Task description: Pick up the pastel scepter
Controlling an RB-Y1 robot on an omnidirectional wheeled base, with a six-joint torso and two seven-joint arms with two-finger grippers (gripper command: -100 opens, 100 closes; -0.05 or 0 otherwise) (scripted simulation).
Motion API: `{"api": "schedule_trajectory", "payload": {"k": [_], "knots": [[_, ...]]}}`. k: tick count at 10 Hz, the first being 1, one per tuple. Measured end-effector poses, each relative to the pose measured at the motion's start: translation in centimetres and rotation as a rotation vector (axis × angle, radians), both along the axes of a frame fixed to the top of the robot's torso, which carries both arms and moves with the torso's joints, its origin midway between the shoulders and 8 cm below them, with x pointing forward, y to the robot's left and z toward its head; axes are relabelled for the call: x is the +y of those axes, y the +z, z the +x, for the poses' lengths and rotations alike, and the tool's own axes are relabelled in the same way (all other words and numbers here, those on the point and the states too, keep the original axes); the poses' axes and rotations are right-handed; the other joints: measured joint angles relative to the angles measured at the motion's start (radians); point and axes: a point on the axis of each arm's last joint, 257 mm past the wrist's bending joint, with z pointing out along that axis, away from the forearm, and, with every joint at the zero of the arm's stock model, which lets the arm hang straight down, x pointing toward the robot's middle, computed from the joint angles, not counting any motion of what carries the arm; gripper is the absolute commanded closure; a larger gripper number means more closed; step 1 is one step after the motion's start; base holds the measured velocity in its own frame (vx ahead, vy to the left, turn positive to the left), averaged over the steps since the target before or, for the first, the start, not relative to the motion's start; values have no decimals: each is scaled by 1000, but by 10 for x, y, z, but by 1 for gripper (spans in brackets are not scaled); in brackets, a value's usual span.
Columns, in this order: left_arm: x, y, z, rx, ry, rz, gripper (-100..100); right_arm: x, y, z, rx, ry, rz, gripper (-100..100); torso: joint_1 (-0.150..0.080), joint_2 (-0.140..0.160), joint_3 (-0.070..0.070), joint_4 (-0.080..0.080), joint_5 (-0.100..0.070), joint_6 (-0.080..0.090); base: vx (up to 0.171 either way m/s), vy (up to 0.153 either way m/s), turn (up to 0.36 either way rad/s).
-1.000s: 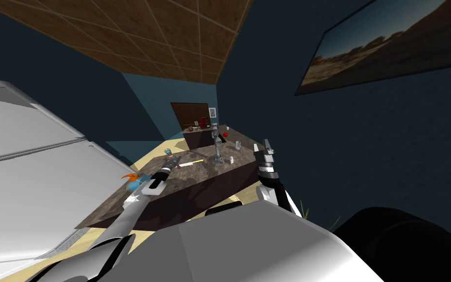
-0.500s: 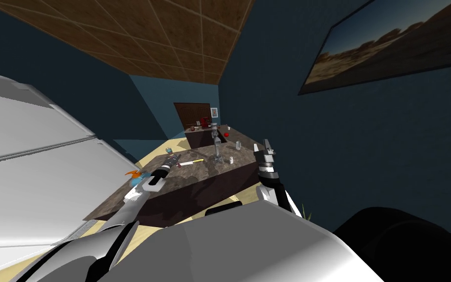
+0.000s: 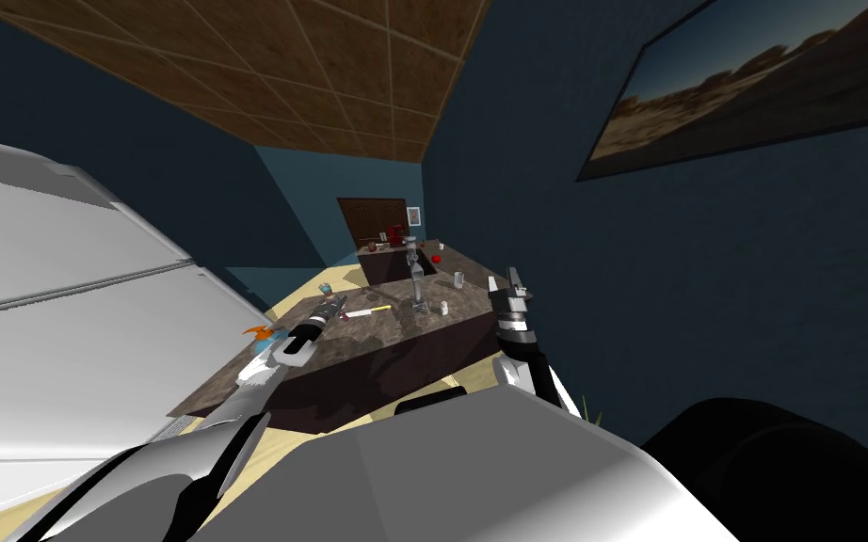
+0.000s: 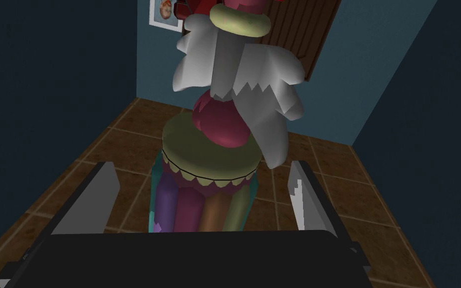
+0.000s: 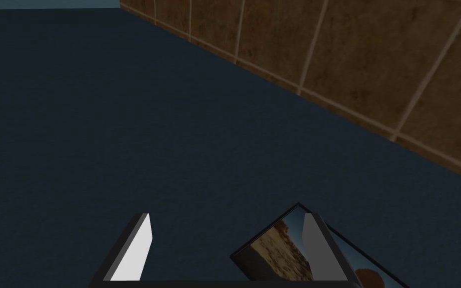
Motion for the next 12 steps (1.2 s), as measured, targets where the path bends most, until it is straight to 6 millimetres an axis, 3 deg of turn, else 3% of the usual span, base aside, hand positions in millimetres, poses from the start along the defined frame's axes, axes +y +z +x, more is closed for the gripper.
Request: {"api": "schedule_trajectory", "payload": {"k": [4, 5, 6, 12], "knots": [[0, 0, 0, 0, 0, 3, 100, 0, 0, 0, 0, 0, 0, 0, 1, 0, 0, 0, 1, 0, 0, 0, 0], [0, 0, 0, 0, 0, 3, 0, 0, 0, 0, 0, 0, 0, 0, 1, 0, 0, 0, 1, 0, 0, 0, 0], [0, 0, 0, 1, 0, 3, 100, 0, 0, 0, 0, 0, 0, 0, 1, 0, 0, 0, 1, 0, 9, 50, -88], [-6, -23, -27, 30, 40, -7, 100, 0, 0, 0, 0, 0, 0, 0, 5, -5, -9, -12, 12, 4, 8, 57, -88]]}}
